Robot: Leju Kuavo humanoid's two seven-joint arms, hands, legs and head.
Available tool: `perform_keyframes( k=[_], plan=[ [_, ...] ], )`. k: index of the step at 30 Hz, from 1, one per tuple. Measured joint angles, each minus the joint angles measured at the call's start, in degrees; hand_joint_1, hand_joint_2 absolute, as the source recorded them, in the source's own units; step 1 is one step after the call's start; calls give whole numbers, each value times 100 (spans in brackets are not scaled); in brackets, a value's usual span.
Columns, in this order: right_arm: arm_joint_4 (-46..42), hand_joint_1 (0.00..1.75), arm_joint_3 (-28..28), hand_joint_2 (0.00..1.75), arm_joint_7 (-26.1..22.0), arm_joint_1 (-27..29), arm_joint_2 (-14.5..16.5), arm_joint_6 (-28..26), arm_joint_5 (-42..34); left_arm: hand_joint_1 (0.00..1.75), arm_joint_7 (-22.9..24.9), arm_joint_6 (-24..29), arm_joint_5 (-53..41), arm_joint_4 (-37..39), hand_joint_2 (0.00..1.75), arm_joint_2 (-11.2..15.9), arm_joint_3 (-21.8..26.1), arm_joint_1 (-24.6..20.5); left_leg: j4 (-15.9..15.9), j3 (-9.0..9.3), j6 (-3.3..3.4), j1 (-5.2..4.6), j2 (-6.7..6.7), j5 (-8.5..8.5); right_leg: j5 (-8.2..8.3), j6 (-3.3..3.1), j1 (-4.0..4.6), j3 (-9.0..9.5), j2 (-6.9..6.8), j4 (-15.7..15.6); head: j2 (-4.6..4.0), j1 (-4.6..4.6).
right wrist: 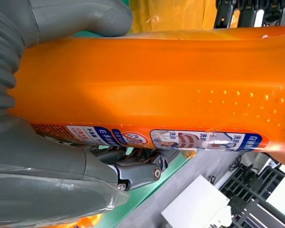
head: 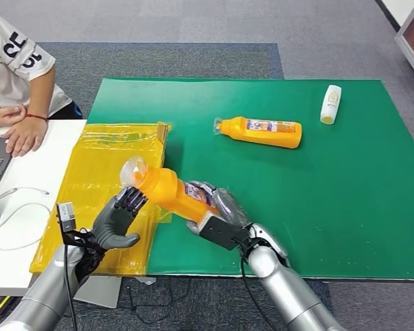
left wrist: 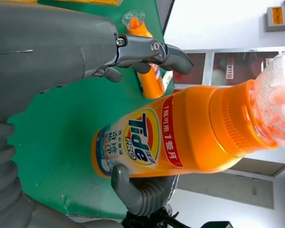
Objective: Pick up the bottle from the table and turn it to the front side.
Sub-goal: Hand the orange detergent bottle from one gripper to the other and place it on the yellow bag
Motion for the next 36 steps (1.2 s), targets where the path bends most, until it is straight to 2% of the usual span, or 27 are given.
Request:
perform_keyframes(
  k=[21,36],
  plan=[
    [-283,175,172,175,-37,212,-1,32,28,0,0,37,84,3,175,40,-65,-28,0,2,-1,0,0,-1,-1,-2,0,0,0,0,0,0],
    [-315,175,508,175,-67,237,0,128,-31,0,0,138,-54,37,175,40,-89,-361,0,0,1,0,0,3,3,-2,0,-2,0,0,0,1]
  ],
)
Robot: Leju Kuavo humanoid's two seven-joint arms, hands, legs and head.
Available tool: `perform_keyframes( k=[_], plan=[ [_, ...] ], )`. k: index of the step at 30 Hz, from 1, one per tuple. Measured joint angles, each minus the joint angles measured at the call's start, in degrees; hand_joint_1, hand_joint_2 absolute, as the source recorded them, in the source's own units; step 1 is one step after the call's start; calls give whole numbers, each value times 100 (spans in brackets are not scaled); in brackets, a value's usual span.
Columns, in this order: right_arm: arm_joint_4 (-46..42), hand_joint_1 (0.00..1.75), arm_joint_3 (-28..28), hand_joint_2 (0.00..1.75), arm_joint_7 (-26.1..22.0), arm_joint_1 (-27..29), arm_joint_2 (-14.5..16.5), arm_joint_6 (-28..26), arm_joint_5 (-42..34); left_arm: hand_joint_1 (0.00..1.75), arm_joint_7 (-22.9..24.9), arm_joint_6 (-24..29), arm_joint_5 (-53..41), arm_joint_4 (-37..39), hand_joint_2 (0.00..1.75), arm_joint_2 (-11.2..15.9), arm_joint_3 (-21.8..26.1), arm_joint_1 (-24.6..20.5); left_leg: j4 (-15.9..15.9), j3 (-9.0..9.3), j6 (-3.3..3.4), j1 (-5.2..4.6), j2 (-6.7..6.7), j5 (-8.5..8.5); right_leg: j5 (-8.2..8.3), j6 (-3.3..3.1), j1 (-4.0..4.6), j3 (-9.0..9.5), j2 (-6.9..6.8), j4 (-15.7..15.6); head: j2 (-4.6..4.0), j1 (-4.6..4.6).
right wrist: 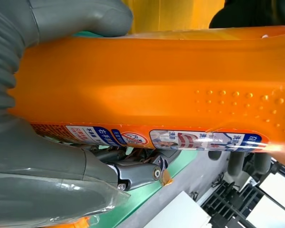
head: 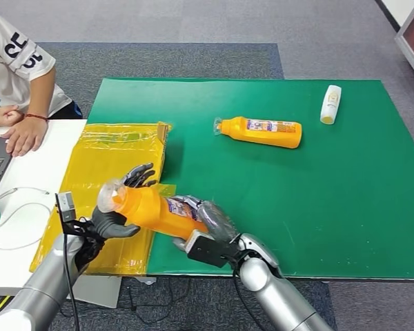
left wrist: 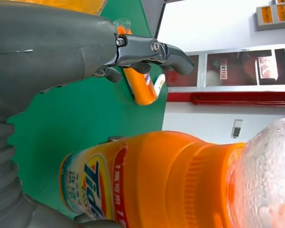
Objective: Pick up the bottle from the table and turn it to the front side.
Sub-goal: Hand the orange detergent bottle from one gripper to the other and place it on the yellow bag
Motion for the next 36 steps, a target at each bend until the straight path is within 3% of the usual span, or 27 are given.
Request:
perform_keyframes(
  k=[12,19,26,36],
  plan=[
    [0,175,13,175,13,-21,0,-37,-19,0,0,9,-8,81,175,-12,-59,-71,0,-3,0,0,0,-1,-1,0,0,-3,0,0,0,1],
    [1,175,13,175,232,-80,19,-508,316,0,0,-236,133,99,175,-65,-150,-91,0,-4,0,0,0,0,1,0,0,-4,0,0,0,-1],
    [16,175,10,175,275,-91,72,-526,385,0,0,-475,257,99,175,-125,-250,-82,0,-5,0,0,0,0,1,0,0,-5,0,0,0,-1],
    [70,175,7,175,289,-96,108,-517,426,0,0,-421,228,126,175,-200,-385,-99,0,-5,1,0,0,0,3,0,-1,-5,0,0,0,-1]
  ],
)
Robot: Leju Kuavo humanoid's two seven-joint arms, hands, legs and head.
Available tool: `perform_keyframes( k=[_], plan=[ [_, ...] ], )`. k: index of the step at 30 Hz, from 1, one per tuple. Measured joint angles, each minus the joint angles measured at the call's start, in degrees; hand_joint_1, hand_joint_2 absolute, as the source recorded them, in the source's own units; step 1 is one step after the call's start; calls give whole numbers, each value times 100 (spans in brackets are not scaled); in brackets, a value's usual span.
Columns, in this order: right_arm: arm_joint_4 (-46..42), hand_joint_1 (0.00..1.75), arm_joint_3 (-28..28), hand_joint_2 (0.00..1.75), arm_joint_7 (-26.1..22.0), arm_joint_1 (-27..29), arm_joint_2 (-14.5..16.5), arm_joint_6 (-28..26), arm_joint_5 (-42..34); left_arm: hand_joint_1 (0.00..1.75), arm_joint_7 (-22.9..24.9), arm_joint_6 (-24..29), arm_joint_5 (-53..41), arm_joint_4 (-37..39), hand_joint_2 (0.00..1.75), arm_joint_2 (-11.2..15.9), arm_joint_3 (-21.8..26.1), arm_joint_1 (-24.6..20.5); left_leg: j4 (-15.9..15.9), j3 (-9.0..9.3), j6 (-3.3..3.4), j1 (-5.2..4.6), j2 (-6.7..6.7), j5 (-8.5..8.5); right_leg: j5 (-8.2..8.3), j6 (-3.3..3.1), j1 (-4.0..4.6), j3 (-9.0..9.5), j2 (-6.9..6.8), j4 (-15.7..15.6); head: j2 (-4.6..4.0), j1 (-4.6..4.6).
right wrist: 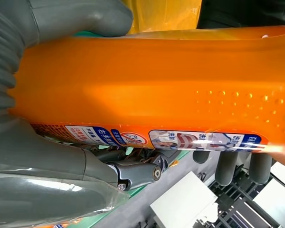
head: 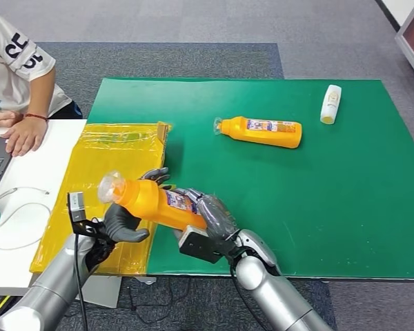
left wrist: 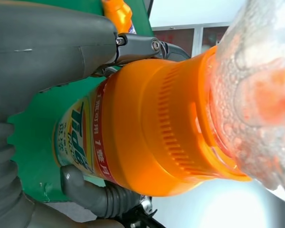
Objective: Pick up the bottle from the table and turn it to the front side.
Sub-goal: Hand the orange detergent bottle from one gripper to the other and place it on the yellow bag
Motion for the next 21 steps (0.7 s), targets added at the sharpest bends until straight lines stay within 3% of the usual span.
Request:
perform_keyframes(
  k=[21],
  plan=[
    [42,175,140,175,166,105,61,-485,747,0,0,271,-1,20,175,-44,-3,-35,0,-3,0,0,0,3,2,-1,0,-4,0,0,0,1]
  ],
)
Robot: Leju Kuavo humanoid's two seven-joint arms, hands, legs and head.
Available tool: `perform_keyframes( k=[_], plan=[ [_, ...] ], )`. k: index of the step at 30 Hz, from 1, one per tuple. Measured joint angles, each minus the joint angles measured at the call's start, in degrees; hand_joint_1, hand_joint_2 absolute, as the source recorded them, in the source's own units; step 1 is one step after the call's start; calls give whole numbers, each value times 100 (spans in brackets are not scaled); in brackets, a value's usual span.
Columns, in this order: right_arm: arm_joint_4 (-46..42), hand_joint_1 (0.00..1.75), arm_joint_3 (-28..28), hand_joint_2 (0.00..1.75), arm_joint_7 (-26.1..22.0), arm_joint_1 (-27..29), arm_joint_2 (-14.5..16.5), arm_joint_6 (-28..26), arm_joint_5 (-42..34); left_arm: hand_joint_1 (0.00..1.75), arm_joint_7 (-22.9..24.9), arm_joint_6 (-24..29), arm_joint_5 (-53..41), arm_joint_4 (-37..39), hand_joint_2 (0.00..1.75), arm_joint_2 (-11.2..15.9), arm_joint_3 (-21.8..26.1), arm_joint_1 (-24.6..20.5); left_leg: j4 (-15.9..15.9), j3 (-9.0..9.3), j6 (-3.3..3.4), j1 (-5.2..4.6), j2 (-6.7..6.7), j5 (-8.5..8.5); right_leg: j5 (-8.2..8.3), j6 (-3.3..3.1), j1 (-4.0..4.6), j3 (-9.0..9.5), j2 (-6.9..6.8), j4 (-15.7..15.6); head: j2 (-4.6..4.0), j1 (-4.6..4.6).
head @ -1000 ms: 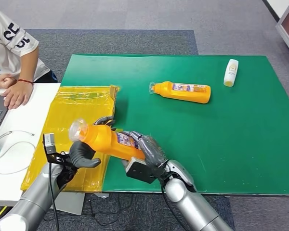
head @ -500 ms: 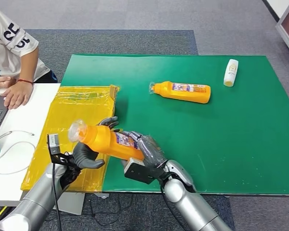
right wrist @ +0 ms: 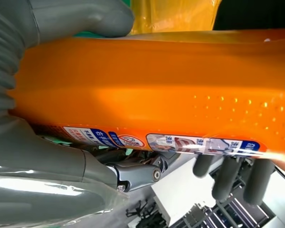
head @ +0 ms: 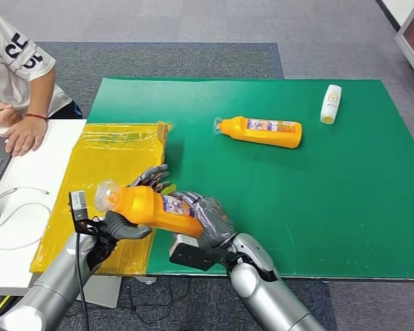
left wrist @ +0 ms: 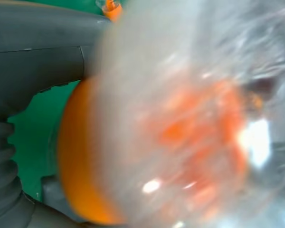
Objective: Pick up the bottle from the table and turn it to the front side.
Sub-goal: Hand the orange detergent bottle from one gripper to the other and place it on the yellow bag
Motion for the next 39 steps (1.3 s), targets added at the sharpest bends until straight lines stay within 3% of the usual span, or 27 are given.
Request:
perform_keyframes(
  k=[13,17,18,29,39],
  plan=[
    [144,175,24,175,-2,48,34,5,-5,5,0,42,0,0,175,1,1,-21,0,0,-1,0,0,1,1,-1,0,0,0,0,0,-1],
    [161,175,24,175,-8,48,37,9,-22,168,0,33,0,1,175,1,-1,-21,0,-1,-1,0,0,2,1,-1,0,0,0,0,0,-1],
    [166,175,22,175,-8,47,37,9,-27,175,0,28,0,2,175,1,-1,-21,0,-1,-1,0,0,2,1,-1,0,0,0,0,0,-1],
    [179,175,0,175,-8,53,37,4,-74,174,0,-3,29,30,175,-1,1,-18,0,-1,-1,0,0,0,0,-1,0,0,0,0,0,-1],
    [175,175,0,175,-9,91,37,-9,-123,152,0,-10,47,44,175,-3,0,-15,0,0,0,0,0,0,0,-1,0,2,0,0,0,0]
  ],
)
